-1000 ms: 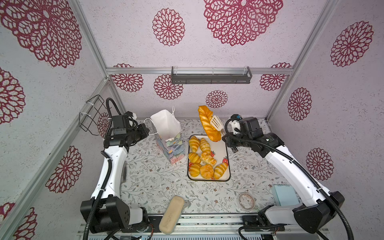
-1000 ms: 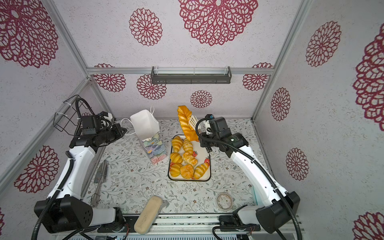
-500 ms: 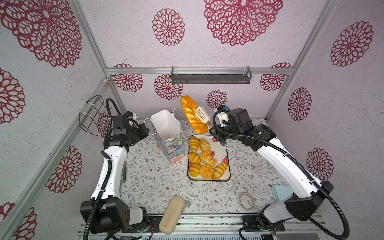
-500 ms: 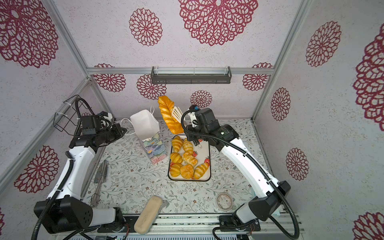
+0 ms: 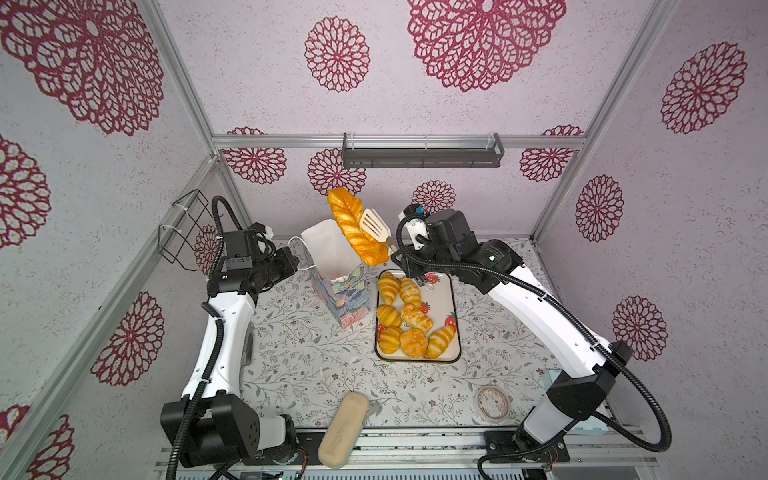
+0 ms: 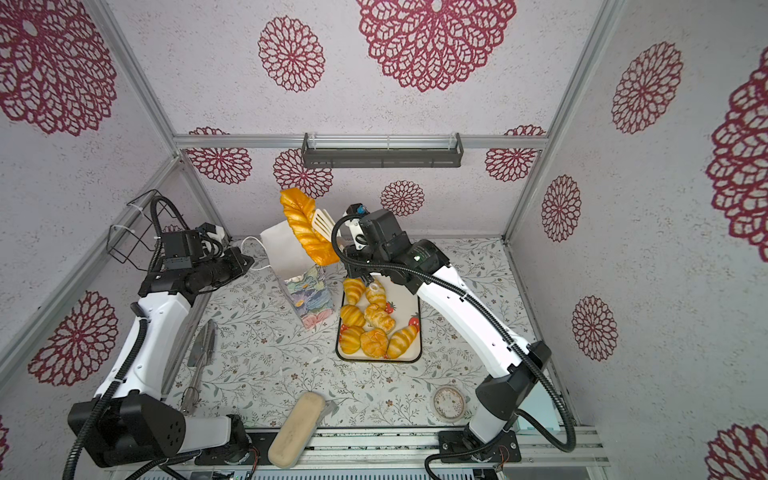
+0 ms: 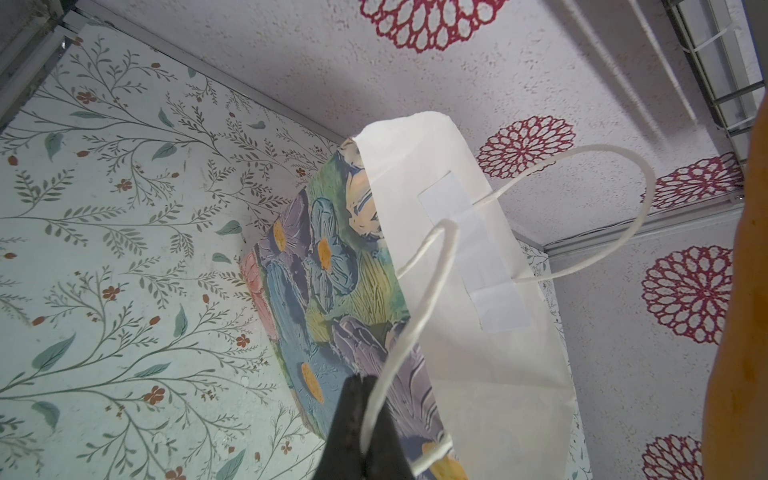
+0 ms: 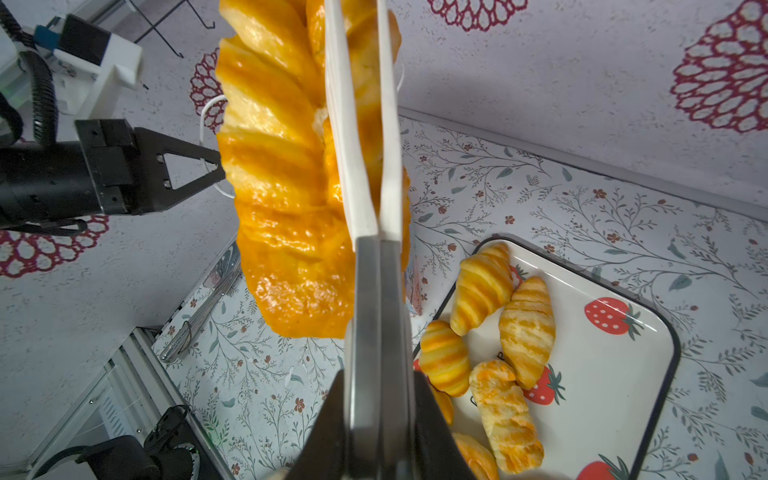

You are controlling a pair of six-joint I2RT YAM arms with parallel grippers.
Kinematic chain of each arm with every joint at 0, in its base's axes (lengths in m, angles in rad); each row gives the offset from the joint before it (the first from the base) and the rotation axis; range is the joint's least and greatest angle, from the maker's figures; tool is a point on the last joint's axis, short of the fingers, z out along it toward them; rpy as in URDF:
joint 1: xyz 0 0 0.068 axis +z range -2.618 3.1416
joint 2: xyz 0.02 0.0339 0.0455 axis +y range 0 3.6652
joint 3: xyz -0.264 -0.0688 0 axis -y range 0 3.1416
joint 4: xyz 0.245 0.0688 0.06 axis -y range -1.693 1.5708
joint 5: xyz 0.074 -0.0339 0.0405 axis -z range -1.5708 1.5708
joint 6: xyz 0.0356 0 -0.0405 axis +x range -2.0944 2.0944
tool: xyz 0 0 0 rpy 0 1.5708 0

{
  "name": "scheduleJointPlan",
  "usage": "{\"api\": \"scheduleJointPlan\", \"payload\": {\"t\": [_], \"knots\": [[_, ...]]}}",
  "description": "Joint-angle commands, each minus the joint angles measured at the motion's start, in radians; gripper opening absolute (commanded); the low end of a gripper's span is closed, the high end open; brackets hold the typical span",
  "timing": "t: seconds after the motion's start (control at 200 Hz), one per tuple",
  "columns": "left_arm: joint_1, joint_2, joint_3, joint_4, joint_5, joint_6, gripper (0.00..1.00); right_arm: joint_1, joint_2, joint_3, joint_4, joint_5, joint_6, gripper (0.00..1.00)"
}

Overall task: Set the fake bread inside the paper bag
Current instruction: 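Lift the bread with the tongs and carry it over the paper bag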

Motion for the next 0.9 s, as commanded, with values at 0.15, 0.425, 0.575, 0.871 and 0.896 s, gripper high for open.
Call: {"api": "scheduleJointPlan", "payload": {"t": [0.15, 0.425, 0.575, 0.871, 0.896], "knots": [[0.008, -0.015, -0.015, 0.018, 0.009, -0.006, 0.0, 0.054, 0.103, 0.199, 0.064, -0.049, -0.036, 0.18], [0.014, -0.015, -0.019, 0.02, 0.013, -0.008, 0.0, 0.064, 0.239, 0.346, 0.044, -0.069, -0.037, 0.19], [0.015, -0.015, -0.021, 0.02, 0.014, -0.009, 0.0, 0.062, 0.31, 0.412, 0.03, -0.078, -0.035, 0.19], [0.02, -0.017, -0.022, 0.023, 0.017, -0.011, 0.0, 0.02, 0.368, 0.425, 0.02, -0.094, -0.021, 0.19], [0.02, -0.017, -0.022, 0.023, 0.018, -0.01, 0.0, 0.017, 0.37, 0.423, 0.02, -0.097, -0.02, 0.19]]}}
